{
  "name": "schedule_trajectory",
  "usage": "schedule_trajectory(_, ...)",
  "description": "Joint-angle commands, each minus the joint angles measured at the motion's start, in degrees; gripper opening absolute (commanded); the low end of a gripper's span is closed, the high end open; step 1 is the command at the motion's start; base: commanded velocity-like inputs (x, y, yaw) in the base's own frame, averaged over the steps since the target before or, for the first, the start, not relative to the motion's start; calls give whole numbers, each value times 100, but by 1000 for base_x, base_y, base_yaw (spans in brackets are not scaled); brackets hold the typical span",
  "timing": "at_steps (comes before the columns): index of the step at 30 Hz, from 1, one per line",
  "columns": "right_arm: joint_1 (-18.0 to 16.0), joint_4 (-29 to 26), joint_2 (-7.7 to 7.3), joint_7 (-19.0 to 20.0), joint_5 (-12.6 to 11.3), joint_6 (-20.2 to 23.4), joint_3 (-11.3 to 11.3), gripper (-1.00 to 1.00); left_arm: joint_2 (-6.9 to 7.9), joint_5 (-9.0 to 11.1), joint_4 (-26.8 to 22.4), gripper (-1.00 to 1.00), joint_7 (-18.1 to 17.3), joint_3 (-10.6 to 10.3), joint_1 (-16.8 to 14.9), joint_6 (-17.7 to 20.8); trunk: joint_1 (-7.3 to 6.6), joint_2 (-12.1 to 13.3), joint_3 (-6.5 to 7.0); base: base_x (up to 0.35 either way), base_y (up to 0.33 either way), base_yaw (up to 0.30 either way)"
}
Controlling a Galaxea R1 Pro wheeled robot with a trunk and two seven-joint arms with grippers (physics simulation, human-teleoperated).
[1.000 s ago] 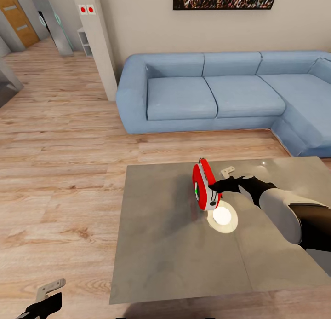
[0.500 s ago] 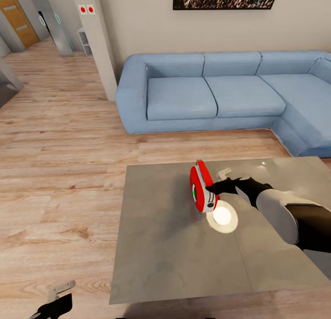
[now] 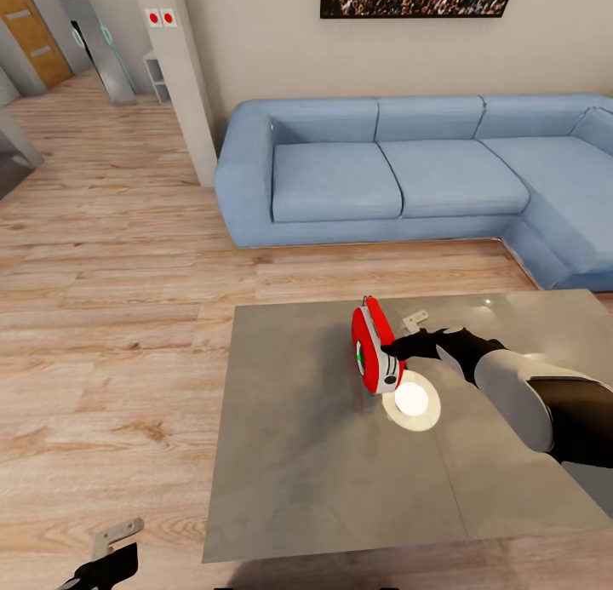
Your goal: Turn on the radio receiver that's on the table in the living room.
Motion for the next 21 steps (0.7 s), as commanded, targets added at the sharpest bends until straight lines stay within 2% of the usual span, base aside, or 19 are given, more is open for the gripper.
schedule_trajectory(1,-1,-4,0,1,-15,0,-31,-100,1,0,0,-100,0,0,0,0,0,0,0,0,0,0)
schedule_trajectory(12,-1,-4,0,-7,-15,0,21,-100,-7,0,0,-100,0,0,0,0,0,0,0,0,0,0)
schedule_trajectory(13,-1,-4,0,-8,-15,0,-114,-100,-7,2,0,-100,0,0,0,0,0,0,0,0,0,0)
schedule_trajectory(21,-1,-4,0,37,-15,7,-114,-100,-7,1,0,-100,0,0,0,0,44,-80,-36,0,0,0)
